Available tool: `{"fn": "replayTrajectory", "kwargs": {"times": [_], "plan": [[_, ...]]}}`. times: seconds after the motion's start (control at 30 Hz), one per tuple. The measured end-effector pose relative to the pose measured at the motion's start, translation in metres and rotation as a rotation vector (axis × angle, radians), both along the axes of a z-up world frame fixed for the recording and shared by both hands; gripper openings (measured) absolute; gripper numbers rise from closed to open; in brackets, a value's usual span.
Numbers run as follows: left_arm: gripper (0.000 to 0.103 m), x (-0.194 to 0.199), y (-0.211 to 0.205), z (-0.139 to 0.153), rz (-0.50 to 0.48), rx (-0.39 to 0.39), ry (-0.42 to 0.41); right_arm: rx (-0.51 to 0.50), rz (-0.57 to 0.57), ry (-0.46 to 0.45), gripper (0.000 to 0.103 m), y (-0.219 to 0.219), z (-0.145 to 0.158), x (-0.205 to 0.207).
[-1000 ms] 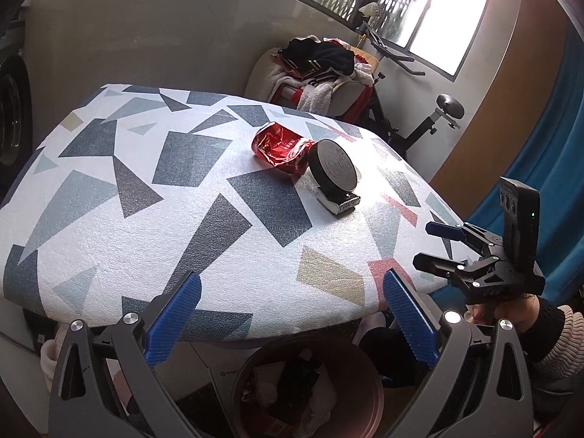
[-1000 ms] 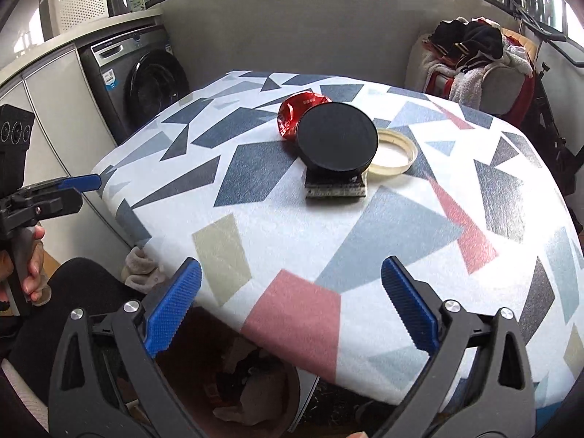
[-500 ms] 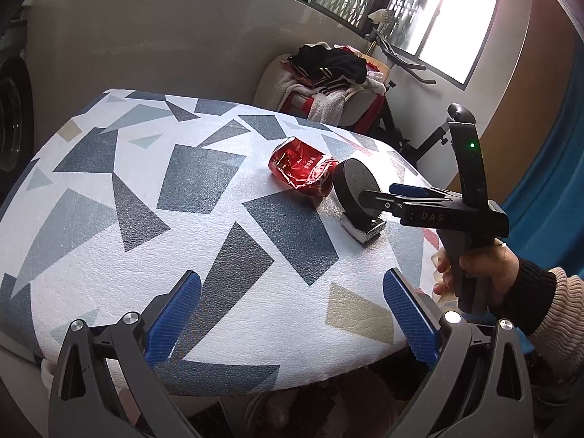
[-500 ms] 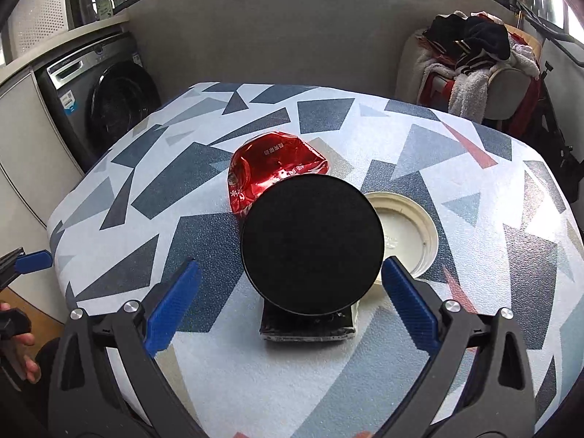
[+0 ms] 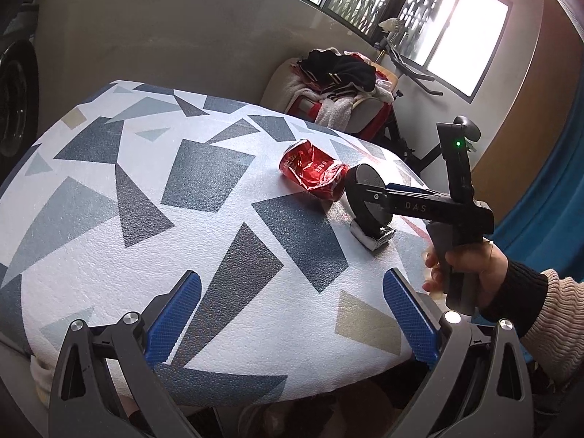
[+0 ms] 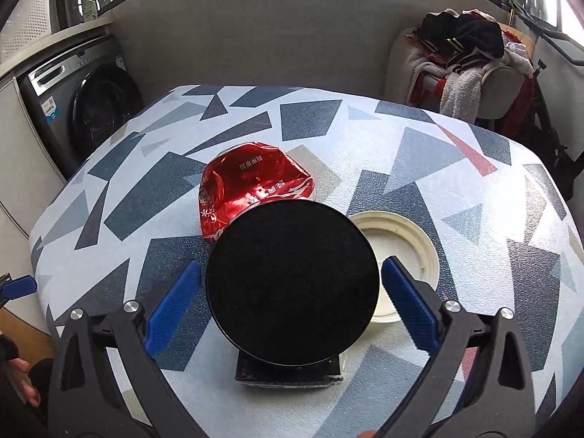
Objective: Collect trash
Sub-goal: 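Grasp the crushed red Coca-Cola can with the left gripper while the right holds the disc, then carry the can over the bin with the left gripper while the right carries the disc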
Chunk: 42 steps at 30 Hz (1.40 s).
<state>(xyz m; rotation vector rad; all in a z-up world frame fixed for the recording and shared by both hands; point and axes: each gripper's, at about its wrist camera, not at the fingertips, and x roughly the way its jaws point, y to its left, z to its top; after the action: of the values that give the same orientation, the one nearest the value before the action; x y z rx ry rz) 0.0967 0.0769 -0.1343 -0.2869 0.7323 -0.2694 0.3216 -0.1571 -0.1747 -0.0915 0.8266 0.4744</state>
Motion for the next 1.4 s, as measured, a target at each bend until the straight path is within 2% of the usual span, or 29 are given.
{"fn": "replayTrajectory", "kwargs": {"times": [0.17,0.4,0.47,0.57,0.7,0.8,0.93,0.97,1.03,1.1,1.27,1.3,1.4], "plan": [[0.097,0.000,-0.001,-0.002,-0.003,-0.003,0.006,0.019,-0.035,-0.006,0.097,-0.006,0.000,0.002],[0.097,0.005,-0.001,-0.004,-0.010,-0.030,0.021,0.035,-0.024,0.041,0.097,-0.008,-0.009,0.008],[0.097,0.011,0.000,-0.007,-0.007,-0.043,0.051,0.052,-0.022,0.043,0.093,-0.011,-0.009,0.007],[0.097,0.022,0.002,-0.013,-0.008,-0.078,0.105,0.080,-0.001,0.042,0.093,-0.014,-0.006,0.005],[0.097,0.039,0.001,-0.011,-0.008,-0.099,0.121,0.083,0.022,-0.019,0.093,-0.020,0.006,-0.006],[0.097,0.059,0.002,-0.011,0.000,-0.168,0.139,0.103,0.029,-0.058,0.093,-0.030,0.016,-0.016],[0.096,0.095,0.002,-0.017,0.024,-0.313,0.183,0.132,0.018,-0.101,0.093,-0.048,0.030,-0.027],[0.093,0.106,0.003,-0.021,0.032,-0.356,0.202,0.143,0.011,-0.106,0.093,-0.053,0.032,-0.029],[0.079,0.128,0.004,-0.031,0.051,-0.470,0.243,0.149,-0.004,-0.118,0.093,-0.062,0.035,-0.033],[0.076,0.148,0.004,-0.042,0.083,-0.548,0.277,0.151,-0.015,-0.127,0.093,-0.070,0.038,-0.036],[0.069,0.187,-0.002,-0.061,0.135,-0.594,0.308,0.163,-0.028,-0.122,0.093,-0.092,0.038,-0.041],[0.065,0.193,-0.004,-0.061,0.134,-0.589,0.303,0.164,-0.033,-0.120,0.093,-0.097,0.038,-0.041],[0.064,0.209,-0.014,-0.060,0.123,-0.561,0.297,0.178,-0.052,-0.113,0.093,-0.109,0.035,-0.040]]}}
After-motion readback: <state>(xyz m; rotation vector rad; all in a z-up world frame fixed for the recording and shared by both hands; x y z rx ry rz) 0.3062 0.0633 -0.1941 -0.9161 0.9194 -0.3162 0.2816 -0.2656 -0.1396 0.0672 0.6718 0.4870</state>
